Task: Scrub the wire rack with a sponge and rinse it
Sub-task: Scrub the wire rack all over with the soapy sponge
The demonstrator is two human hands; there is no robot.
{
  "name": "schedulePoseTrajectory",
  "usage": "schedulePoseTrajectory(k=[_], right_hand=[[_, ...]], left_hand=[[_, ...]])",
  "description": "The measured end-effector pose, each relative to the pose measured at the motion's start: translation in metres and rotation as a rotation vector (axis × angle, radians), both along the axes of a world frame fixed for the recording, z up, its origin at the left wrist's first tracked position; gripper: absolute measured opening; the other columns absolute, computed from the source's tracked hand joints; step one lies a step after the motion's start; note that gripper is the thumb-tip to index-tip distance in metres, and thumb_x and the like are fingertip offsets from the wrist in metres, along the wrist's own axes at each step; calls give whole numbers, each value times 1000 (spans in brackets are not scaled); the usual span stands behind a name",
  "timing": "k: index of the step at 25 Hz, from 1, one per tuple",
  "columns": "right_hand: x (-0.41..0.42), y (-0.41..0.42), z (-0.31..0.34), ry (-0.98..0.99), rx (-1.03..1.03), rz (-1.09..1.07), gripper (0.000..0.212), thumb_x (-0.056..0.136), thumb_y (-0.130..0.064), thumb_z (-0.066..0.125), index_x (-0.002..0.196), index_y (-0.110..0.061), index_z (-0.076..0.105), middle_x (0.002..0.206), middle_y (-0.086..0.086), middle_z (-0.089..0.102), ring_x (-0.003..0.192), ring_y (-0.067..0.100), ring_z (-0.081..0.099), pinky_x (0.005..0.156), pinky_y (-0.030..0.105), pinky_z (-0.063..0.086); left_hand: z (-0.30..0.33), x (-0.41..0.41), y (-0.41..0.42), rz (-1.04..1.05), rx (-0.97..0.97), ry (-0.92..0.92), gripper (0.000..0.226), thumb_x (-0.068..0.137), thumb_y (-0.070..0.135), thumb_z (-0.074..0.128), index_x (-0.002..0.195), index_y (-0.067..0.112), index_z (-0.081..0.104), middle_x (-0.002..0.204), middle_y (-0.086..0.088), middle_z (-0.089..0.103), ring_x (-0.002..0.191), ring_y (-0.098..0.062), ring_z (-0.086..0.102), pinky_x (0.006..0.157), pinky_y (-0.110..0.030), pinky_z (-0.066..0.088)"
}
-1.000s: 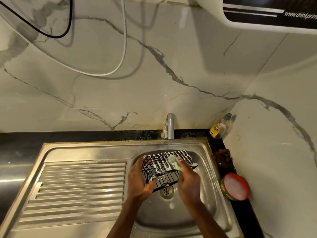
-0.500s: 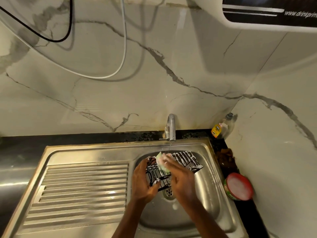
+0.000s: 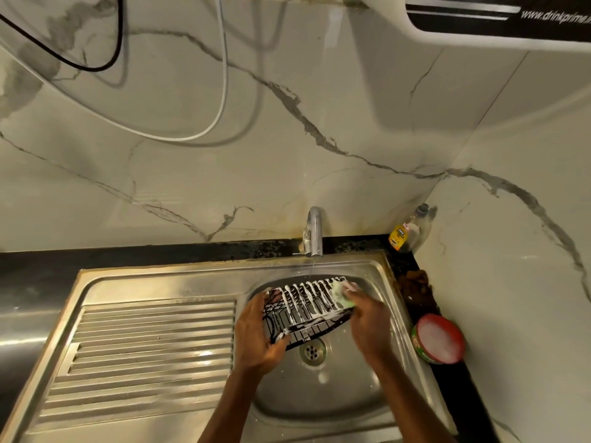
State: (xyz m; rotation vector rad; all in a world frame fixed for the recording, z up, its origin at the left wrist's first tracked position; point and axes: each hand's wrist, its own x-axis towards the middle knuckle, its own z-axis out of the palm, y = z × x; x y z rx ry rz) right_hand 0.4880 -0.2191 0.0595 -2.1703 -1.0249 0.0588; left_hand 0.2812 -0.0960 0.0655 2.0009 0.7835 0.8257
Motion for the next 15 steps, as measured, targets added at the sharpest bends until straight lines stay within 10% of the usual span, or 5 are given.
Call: schedulePoseTrajectory(k=[5,11,15], right_hand=[[-14,4,3,53,17,-135,49,81,18,60,121,-9,68,115,3,73,93,12,73,71,-5,42],[7,10,10,-13,33,-169,57,79,17,63,126,-15,63,116,6,72,93,15,74,74,19,58],[-22,23,27,41,80,-66,54,79,13,66,127,-14,64,117,-5,66,91,8,69,72,3,50]], left_hand=[[-3,-1,-5,-13,-26,7,81,70,28,75,144,36,42,126,7,66,119,-15,64,96,-47,58],[6,3,-4,-6,3,-37,85,66,15,79,142,35,45,122,6,66,115,-15,65,92,-44,60],[-4,3,-2,-25,-45,-25,85,65,15,76,145,20,48,129,0,65,122,-23,64,97,-49,56]])
